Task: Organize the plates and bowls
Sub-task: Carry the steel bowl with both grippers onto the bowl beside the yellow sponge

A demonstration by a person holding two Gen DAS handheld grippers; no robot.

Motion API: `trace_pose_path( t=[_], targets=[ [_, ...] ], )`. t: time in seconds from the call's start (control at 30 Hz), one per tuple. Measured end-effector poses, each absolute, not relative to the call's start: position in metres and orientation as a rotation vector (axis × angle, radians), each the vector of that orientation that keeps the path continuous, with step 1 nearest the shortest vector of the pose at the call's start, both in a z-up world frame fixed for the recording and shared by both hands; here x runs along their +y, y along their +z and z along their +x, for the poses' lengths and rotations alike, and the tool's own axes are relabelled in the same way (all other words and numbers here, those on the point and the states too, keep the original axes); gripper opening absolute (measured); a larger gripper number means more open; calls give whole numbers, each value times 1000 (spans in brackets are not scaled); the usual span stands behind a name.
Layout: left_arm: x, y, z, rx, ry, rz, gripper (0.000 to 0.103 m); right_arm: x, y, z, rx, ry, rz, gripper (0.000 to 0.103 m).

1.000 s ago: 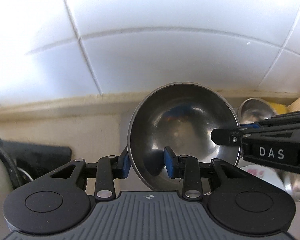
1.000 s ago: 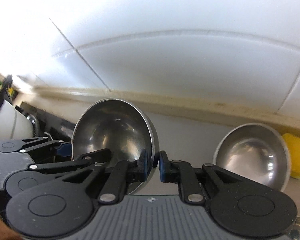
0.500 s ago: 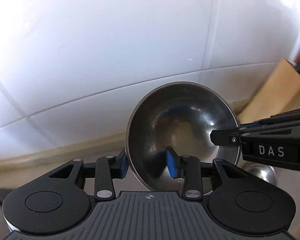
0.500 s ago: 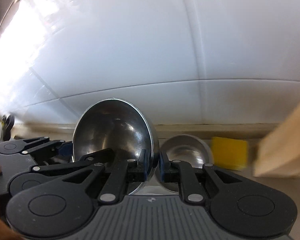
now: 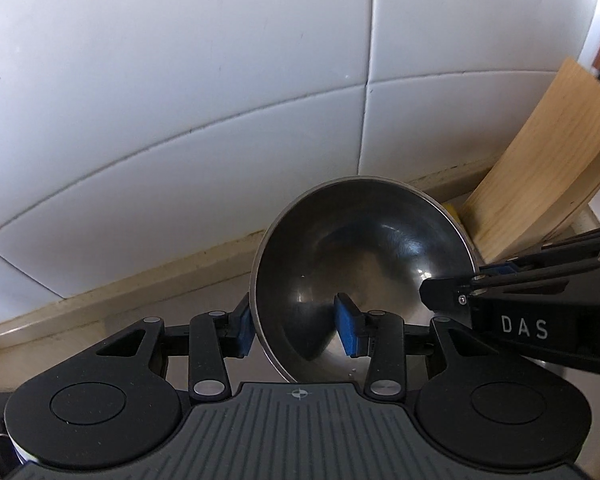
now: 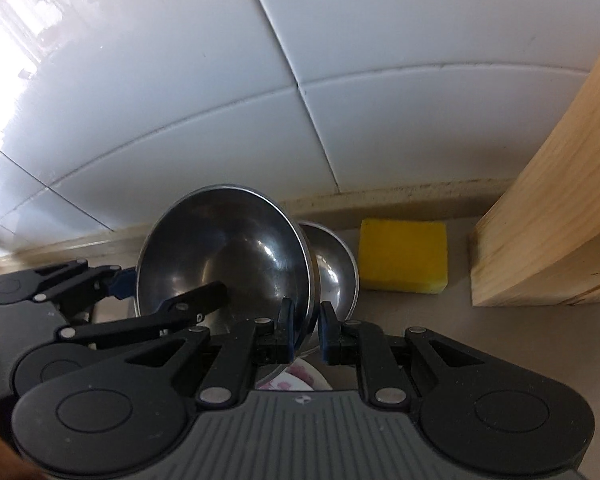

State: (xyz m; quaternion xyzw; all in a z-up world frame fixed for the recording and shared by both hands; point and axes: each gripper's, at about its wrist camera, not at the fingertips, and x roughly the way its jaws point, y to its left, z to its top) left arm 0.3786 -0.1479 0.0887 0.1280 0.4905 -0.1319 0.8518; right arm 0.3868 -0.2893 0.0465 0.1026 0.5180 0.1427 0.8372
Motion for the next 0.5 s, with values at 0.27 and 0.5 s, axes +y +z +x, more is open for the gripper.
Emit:
trace_pose_path(
  t=[0.27, 0.5],
  targets=[
    [-173, 73, 388, 1096, -276, 286, 42, -280, 26, 393, 1154, 285, 171, 0],
    [-180, 65, 397, 1113, -281, 286, 42, -282, 13, 399, 1192, 271, 175, 0]
  ],
)
